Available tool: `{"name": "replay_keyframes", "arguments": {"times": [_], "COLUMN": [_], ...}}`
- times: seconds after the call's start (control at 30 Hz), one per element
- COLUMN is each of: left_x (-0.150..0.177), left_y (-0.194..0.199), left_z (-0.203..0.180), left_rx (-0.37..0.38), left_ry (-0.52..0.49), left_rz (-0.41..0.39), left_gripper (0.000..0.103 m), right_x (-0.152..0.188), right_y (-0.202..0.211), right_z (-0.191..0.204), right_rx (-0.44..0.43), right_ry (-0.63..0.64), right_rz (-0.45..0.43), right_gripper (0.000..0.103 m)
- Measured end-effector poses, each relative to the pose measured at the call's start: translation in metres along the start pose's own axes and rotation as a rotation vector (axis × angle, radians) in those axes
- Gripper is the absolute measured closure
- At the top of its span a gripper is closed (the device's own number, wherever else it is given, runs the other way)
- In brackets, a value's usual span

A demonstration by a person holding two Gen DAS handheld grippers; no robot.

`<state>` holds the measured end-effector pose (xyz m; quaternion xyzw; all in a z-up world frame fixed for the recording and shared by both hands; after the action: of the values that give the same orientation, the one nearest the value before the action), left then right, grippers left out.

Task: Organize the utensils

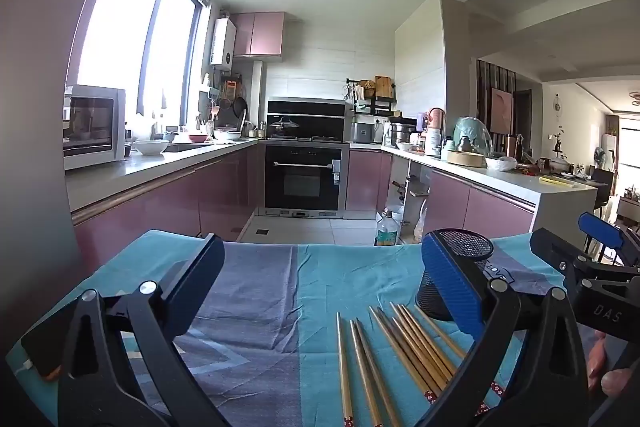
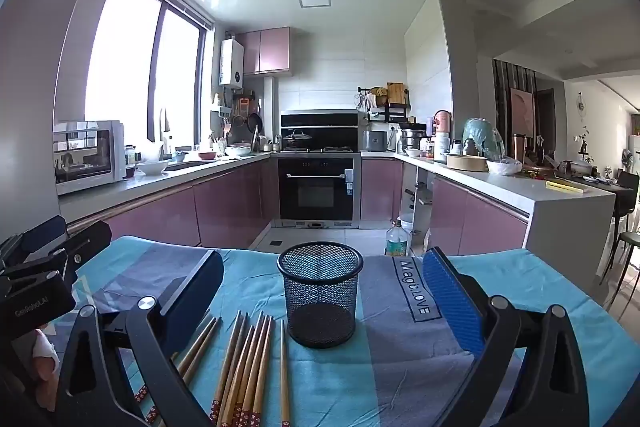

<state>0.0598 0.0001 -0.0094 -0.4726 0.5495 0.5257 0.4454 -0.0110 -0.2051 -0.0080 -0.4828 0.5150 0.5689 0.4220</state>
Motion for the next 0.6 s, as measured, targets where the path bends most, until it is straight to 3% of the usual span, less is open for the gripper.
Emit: {"name": "replay_keyframes", "arguments": {"times": [0.6], "left_x": [-0.004], "left_y": [0.009], "left_z": [-0.008], "left_rx": [0.012], "left_ry": [-0.014], "left_rz": [-0.015], "left_gripper": [0.006], "right_x": [-0.006], "right_y": [0.016], "right_z": [-0.003], "right_rx": [0.028], "right_ry": [0.000], "right_rz": [-0.017], "right_gripper": [0.006]}}
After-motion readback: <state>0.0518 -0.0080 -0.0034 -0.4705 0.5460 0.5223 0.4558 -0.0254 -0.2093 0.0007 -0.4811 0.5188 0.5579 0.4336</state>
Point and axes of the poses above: each gripper's, at about its wrist camera, not at the fingertips, and y roughly against the way its jaws point, z to its left, x to its underside, the point moved 6 cm from there along -y, roughly the way its jaws point
